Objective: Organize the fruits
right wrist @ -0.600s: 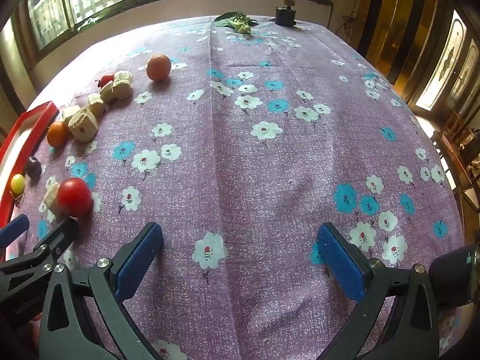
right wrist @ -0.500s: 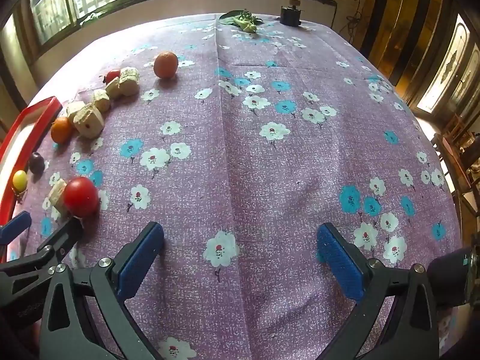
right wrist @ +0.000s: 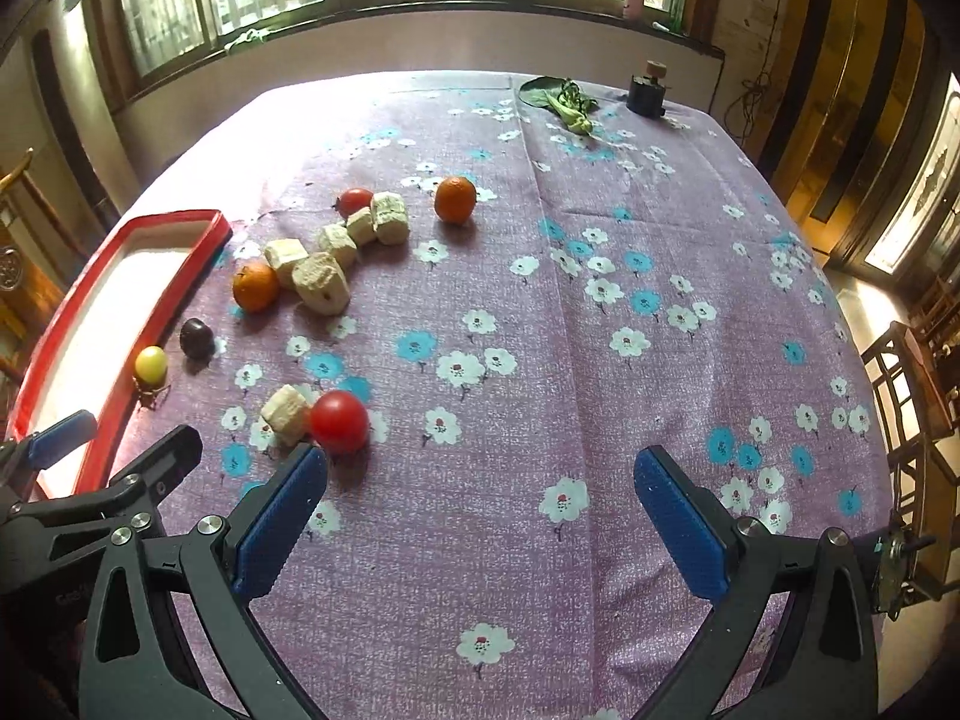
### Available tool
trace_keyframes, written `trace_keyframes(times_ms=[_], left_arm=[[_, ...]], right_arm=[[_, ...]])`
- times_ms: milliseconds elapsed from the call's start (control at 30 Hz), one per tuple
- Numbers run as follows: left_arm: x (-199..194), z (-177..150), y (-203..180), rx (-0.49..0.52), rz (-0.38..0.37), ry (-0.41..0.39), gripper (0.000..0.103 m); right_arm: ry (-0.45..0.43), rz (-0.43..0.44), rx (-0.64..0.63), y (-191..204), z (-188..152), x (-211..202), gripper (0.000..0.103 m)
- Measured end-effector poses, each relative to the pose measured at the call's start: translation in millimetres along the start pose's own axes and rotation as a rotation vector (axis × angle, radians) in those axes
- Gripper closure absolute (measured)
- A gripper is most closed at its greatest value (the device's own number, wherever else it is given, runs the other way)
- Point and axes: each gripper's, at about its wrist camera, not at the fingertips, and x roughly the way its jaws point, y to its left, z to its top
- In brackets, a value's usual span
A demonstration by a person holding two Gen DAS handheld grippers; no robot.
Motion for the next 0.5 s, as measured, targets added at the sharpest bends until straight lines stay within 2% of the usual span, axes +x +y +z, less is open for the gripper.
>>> trace_keyframes(times_ms=[167, 233, 500], left_arm=[[-15.3, -3.7, 7.7, -0.011, 0.011, -0.035, 0.0], [-20.3, -5.4, 9.1, -0.008, 0.02, -0.054, 0.0], [-22.9, -5.1, 9.7, -0.013, 0.024, -0.064, 0.0]], right_arm=[[-0.052, 0.032, 0.022, 6.9, -6.4, -18.7, 0.0], [-0.043, 0.017, 0.004, 12.3, -5.9, -19.5, 0.0], [-0.038, 0.048, 0.03, 12.6, -9.0, -20.6, 0.0]])
